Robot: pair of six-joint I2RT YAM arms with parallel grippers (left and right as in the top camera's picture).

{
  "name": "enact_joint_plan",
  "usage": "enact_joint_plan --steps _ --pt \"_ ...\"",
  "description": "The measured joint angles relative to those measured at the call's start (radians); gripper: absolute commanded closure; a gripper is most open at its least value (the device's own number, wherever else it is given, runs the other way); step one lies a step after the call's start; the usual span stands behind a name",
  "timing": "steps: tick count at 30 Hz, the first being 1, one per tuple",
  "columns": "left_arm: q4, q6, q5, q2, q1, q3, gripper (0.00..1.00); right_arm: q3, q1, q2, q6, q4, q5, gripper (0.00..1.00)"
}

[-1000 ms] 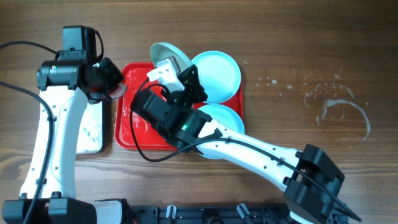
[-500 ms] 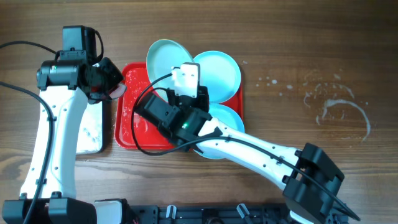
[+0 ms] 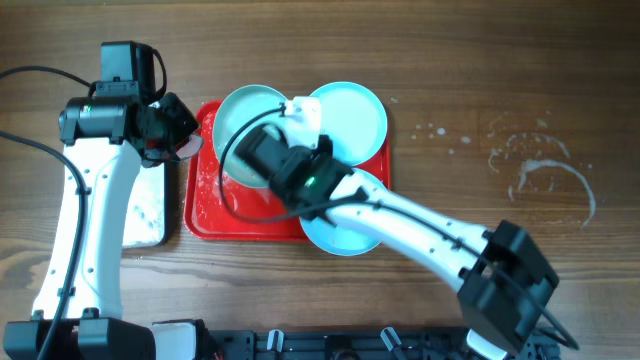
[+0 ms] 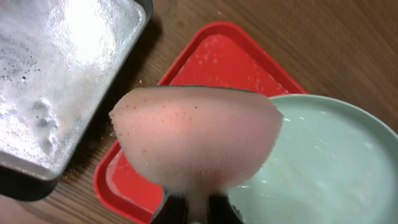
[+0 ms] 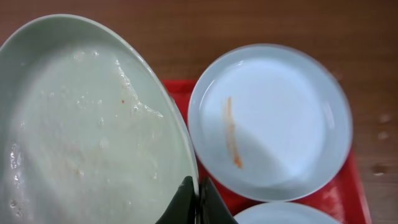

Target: Clean dirty plates on tray and stack at the side

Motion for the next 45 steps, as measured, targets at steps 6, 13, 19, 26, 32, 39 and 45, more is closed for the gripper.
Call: enact_joint_plan --steps 6,13,19,26,32,39,45 --pt "-0.042 0.0 0.005 0.003 0.0 0.0 0.96 0.0 -0.132 0.065 -0.017 0.037 -0.261 0.96" --pt "-0.01 0.0 0.06 0.009 0.0 -0.11 0.96 0.0 -0.113 0.206 0.002 0.105 -0.298 0.96" --pt "0.137 -0.008 0.105 0.015 -0.081 -0.249 0.96 0.0 -0.113 0.247 0.01 0.142 -0.3 0.95" --pt "0.371 -0.092 0.061 0.022 -0.194 -0.433 0.96 0.0 -0.118 0.248 0.021 0.142 -0.305 0.96" --pt "0.557 -0.15 0.015 0.042 -0.239 -0.529 0.96 0.0 -0.118 0.248 0.021 0.144 -0.312 0.96" --pt "0.597 -0.227 -0.042 0.16 -0.275 -0.542 0.96 0.0 -0.118 0.249 0.02 0.142 -0.317 0.96" --pt "0.592 -0.238 -0.085 0.198 -0.277 -0.514 0.96 0.0 -0.122 0.262 0.017 0.146 -0.328 0.96"
